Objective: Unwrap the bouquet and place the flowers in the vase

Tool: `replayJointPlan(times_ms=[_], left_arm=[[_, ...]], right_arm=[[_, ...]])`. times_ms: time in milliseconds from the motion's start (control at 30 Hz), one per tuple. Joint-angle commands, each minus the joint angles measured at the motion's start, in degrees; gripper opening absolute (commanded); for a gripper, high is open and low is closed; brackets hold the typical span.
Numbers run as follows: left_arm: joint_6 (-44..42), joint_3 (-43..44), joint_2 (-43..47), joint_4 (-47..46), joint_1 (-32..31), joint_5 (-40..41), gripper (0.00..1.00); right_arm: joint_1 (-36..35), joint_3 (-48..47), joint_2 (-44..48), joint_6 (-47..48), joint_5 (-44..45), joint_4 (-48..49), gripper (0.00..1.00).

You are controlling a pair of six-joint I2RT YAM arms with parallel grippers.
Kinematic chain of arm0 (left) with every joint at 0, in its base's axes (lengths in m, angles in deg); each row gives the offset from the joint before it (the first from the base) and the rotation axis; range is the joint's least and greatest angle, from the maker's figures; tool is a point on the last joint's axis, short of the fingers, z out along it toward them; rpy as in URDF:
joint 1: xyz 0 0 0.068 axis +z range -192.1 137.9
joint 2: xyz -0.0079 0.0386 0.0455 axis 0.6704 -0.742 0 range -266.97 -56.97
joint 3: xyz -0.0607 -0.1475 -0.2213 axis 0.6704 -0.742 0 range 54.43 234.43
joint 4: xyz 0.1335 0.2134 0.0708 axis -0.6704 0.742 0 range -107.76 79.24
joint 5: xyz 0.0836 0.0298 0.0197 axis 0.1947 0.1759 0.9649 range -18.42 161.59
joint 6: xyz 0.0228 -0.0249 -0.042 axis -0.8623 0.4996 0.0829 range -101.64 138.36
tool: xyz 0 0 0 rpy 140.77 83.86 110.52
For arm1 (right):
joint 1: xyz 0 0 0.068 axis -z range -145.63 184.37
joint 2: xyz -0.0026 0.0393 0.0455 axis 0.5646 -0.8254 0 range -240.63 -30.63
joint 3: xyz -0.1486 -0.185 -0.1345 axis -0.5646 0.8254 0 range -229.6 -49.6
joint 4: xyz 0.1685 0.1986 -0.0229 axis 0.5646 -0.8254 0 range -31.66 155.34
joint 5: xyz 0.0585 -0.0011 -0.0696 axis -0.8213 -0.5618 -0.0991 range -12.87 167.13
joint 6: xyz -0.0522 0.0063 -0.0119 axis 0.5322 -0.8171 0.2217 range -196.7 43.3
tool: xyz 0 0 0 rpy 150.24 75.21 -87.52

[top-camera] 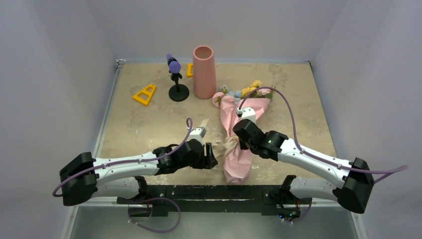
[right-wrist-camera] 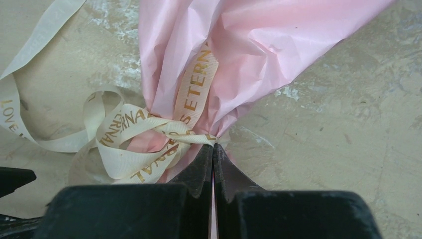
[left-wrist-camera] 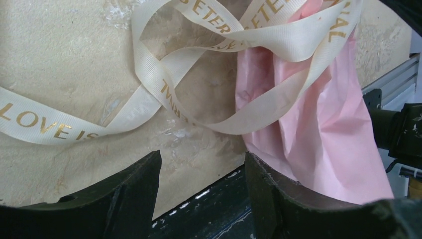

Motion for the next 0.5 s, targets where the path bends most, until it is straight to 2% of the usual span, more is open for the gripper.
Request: replayJointPlan(times_ms=[0,300,400,467], left_arm=[[-0.8,1.3,0.2,-2.7,1.4,0.8,0.67],[-4.9,3.4,-0.1,-9.9,4.0,2.1,0.67],[-8.4,4.9,-2.3,-15.1,4.2,0.4,0.67],[-10.3,7.6,-5.4,-15.0,4.4,-1.5,0.68]], right_arm=[[-0.9,-0.5,0.8,-2.8,-0.8,1.2,0.00],[-0.9,6.2,4.4,-6.4,-2.1,2.9,0.00],[-0.9,9.5,5.1,-7.8,-3.3,5.1,0.00],[-0.9,11.3,5.5,-8.4,-4.5,7.0,0.00]])
